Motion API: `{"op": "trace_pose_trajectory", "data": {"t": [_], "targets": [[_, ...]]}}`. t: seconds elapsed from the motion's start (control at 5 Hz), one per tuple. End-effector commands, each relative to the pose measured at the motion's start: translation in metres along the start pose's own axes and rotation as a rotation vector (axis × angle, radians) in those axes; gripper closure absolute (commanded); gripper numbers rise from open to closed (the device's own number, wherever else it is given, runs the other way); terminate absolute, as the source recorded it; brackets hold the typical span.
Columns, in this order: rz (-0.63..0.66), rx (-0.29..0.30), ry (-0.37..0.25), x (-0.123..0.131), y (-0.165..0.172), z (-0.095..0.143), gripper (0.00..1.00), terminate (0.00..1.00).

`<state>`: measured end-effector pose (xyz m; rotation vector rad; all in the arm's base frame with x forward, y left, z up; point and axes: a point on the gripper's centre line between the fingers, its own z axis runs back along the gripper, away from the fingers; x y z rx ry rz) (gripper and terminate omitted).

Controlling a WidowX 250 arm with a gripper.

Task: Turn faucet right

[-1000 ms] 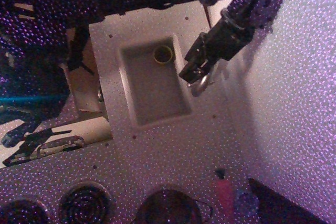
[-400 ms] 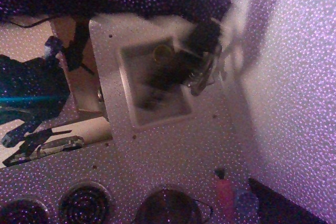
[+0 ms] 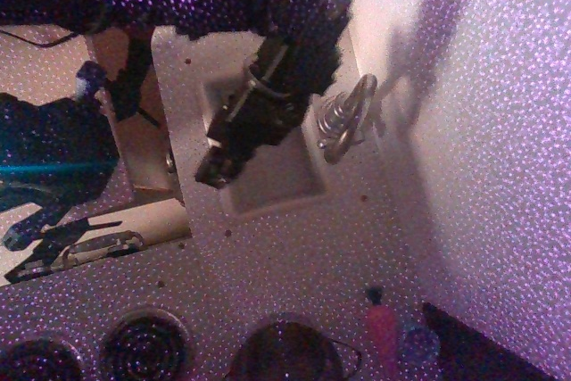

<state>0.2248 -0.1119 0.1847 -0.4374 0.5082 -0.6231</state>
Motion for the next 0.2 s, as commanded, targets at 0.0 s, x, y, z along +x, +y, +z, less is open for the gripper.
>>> {"op": "trace_pose_trajectory", "data": {"t": [0.0], "targets": [[0.22,0.187,-0.087,-0.0258,-0.0116,0.0065,0.0,1.0]]}}
